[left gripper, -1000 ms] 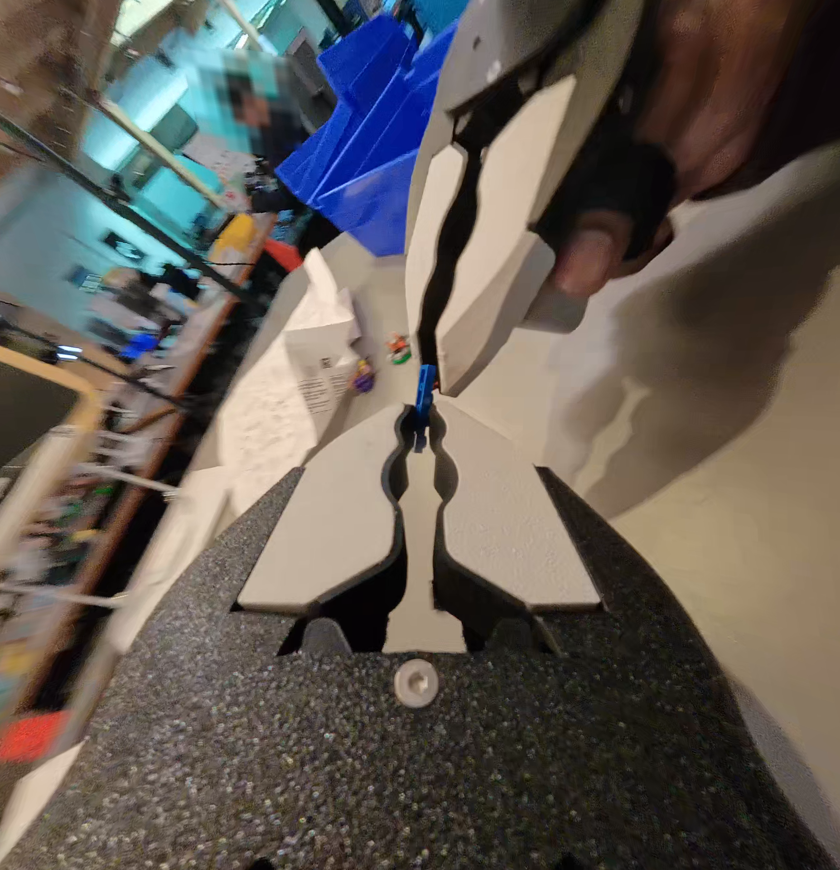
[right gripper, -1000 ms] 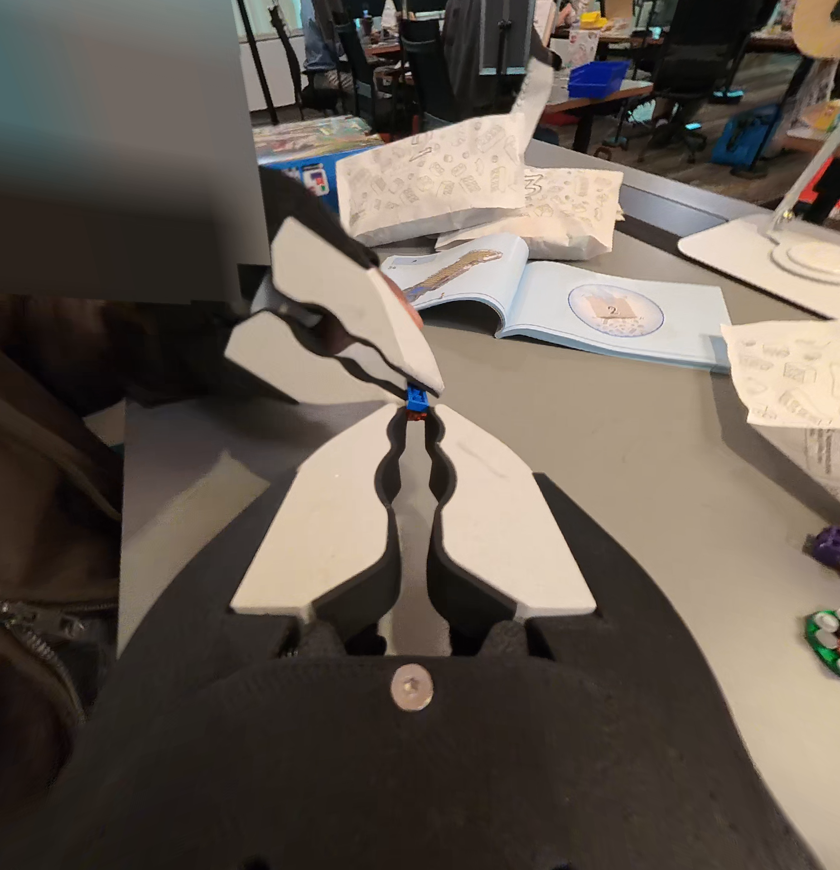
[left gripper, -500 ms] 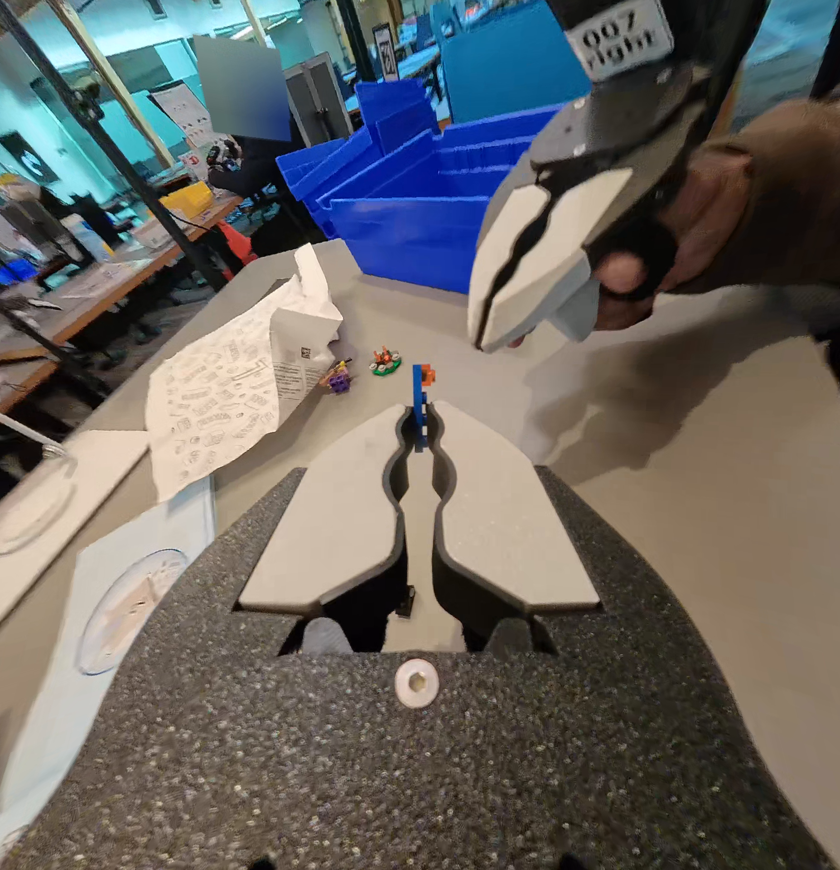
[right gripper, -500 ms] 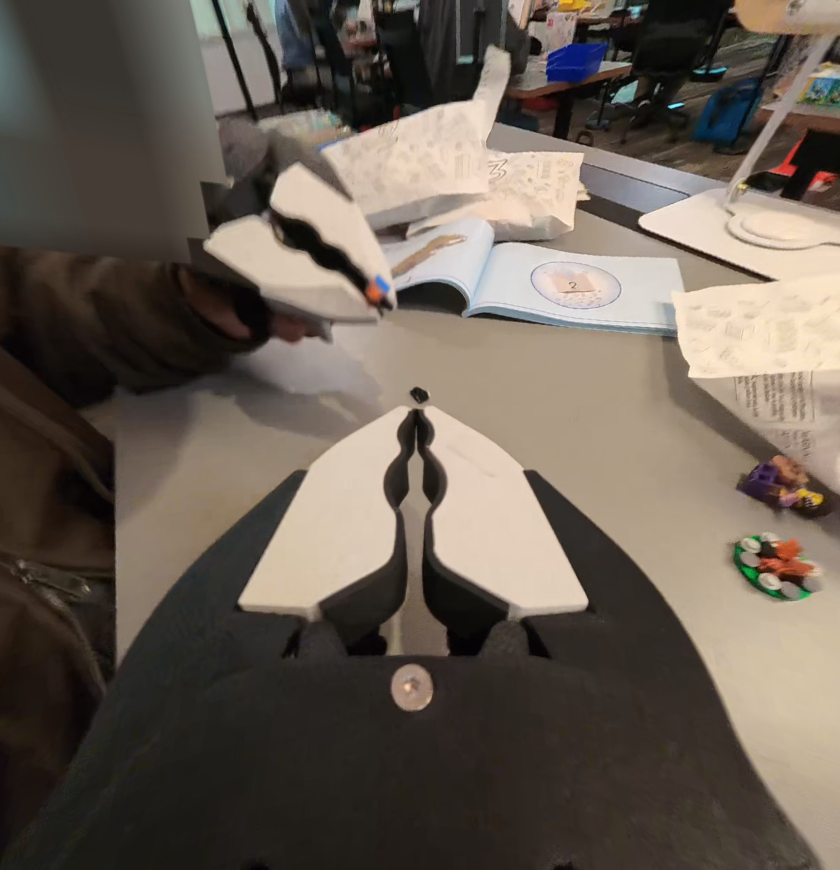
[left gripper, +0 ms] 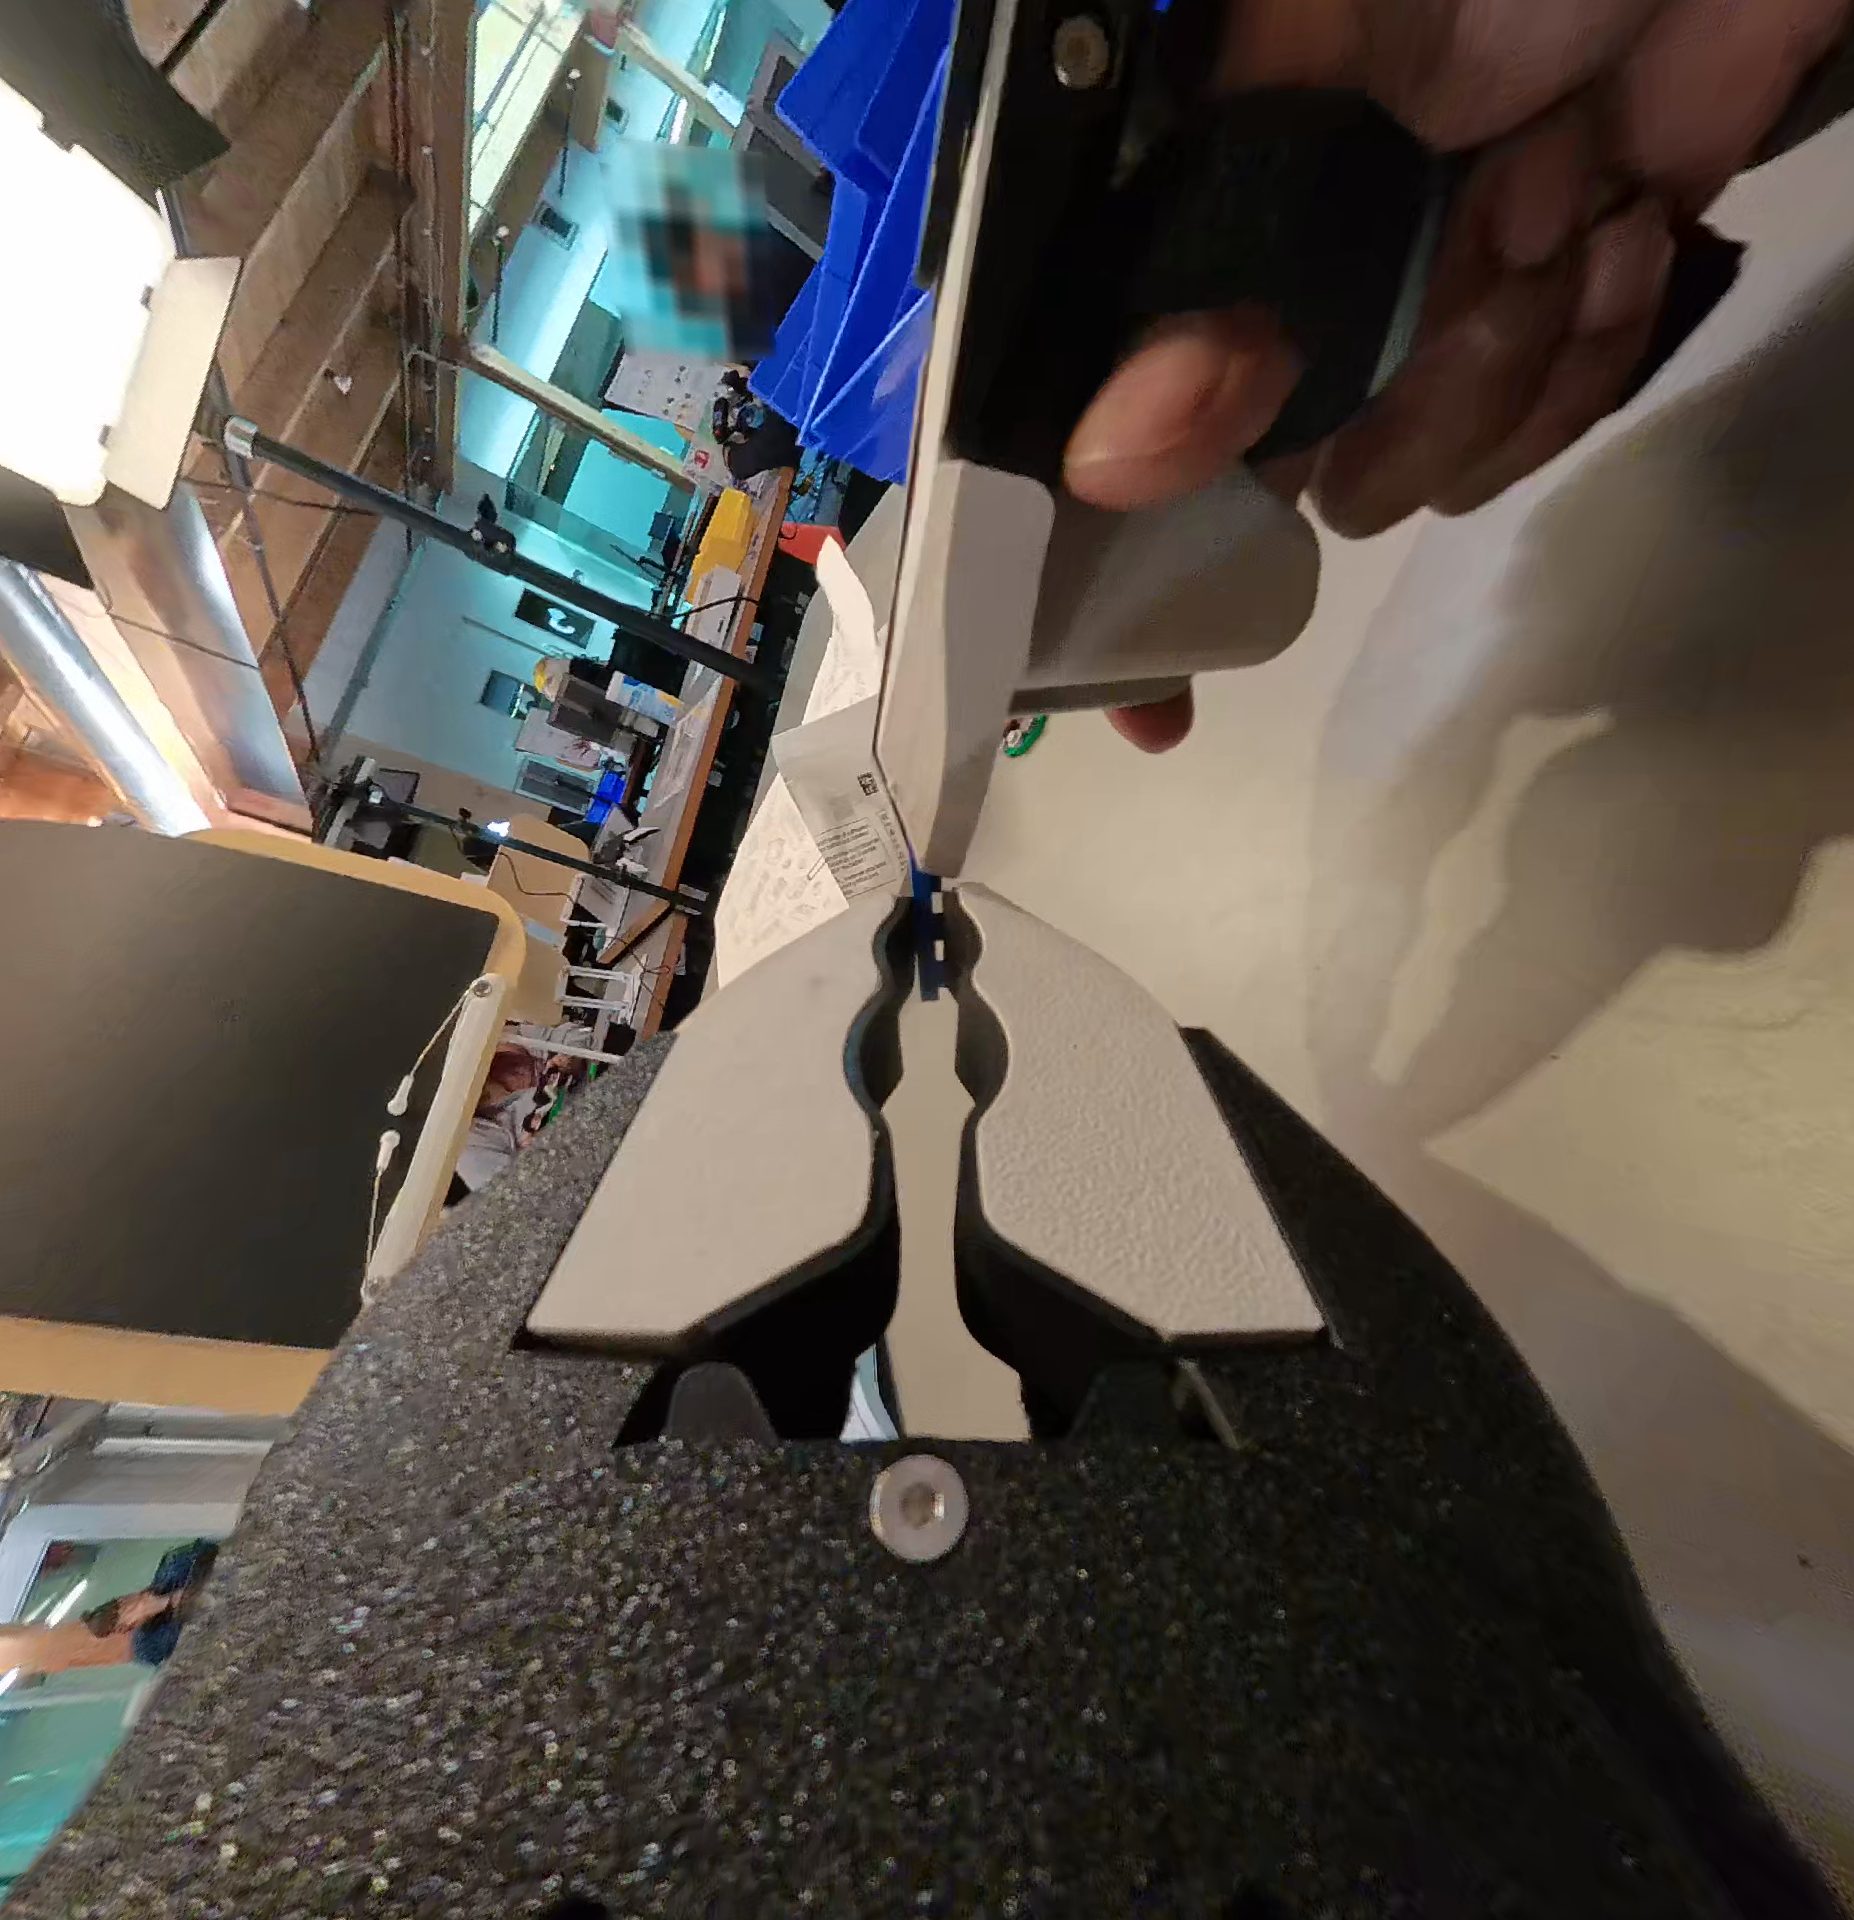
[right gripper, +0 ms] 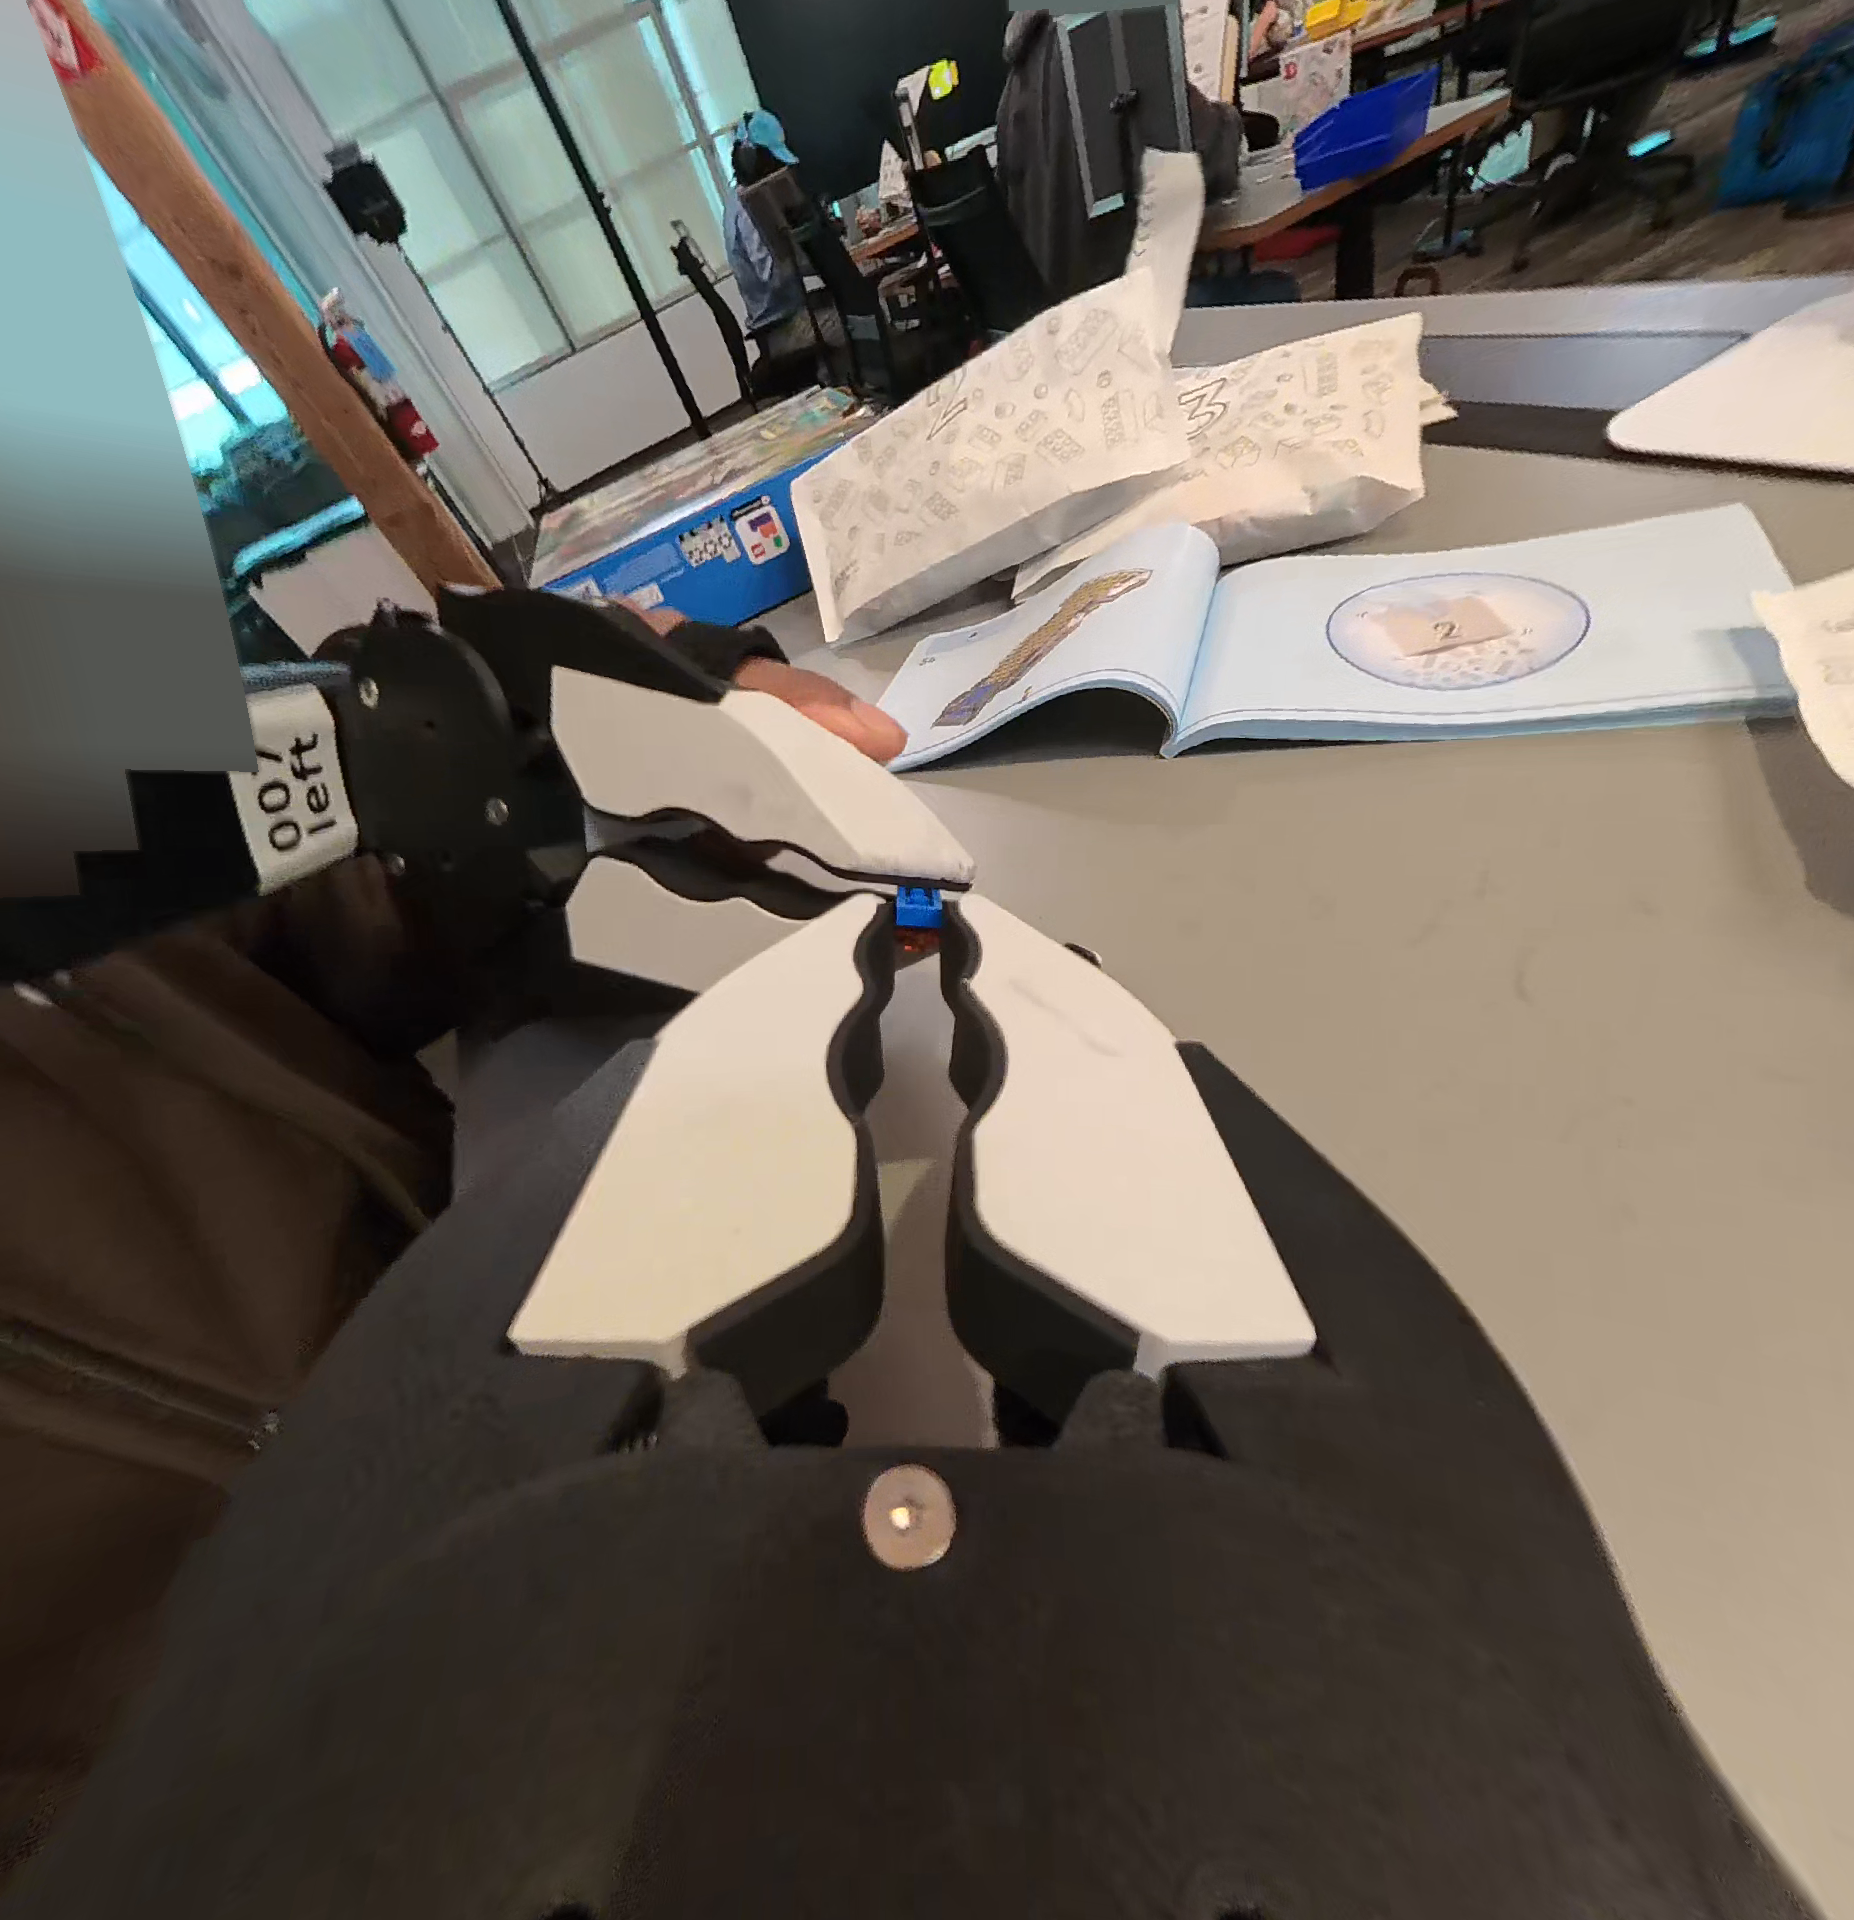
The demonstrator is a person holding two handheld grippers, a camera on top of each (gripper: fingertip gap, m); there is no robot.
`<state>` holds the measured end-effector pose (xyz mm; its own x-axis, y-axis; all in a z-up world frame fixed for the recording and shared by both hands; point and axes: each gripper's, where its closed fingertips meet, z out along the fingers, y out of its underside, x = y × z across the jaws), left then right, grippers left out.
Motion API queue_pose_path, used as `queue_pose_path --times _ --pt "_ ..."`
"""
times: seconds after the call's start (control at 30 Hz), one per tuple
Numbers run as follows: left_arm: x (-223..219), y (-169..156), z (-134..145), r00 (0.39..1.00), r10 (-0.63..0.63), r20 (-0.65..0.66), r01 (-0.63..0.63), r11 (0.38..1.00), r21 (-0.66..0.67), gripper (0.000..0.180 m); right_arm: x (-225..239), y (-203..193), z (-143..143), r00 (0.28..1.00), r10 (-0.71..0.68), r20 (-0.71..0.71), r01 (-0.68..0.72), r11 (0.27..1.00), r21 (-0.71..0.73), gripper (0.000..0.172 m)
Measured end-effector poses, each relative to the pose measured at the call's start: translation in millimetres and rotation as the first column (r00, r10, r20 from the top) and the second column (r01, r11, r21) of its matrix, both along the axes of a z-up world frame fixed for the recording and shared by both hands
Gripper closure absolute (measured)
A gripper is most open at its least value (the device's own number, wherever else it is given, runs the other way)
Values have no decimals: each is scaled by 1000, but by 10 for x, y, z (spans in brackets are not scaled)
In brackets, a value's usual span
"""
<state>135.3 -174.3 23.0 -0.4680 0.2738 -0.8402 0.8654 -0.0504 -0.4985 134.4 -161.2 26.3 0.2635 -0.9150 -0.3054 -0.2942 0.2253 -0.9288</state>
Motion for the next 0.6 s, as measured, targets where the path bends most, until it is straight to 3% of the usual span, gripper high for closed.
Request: queue_pose_path --times 0.03,0.1,0.17,0.23,0.43,0.6 --pt "-14 10 -9 1000 -15 -17 15 1000 19 176 -14 11 -10 1000 13 4 -13 999 -47 163" --pt "-49 25 -9 980 -62 -190 82 992 96 175 -39 21 -19 999 30 10 -29 988 -152 163" --pt "-84 51 27 922 -98 -375 167 973 158 174 -61 35 11 999 45 29 -36 970 -240 163" --pt "-116 72 27 871 -111 -479 229 953 197 174 -81 50 33 997 62 38 -47 946 -320 163" --pt "-198 114 -53 706 -65 -706 394 864 314 174 -141 62 -30 995 101 19 -84 904 -420 162" --pt "-244 143 -85 603 -2 -798 479 801 360 174 -178 65 -58 993 114 -4 -103 880 -464 162"
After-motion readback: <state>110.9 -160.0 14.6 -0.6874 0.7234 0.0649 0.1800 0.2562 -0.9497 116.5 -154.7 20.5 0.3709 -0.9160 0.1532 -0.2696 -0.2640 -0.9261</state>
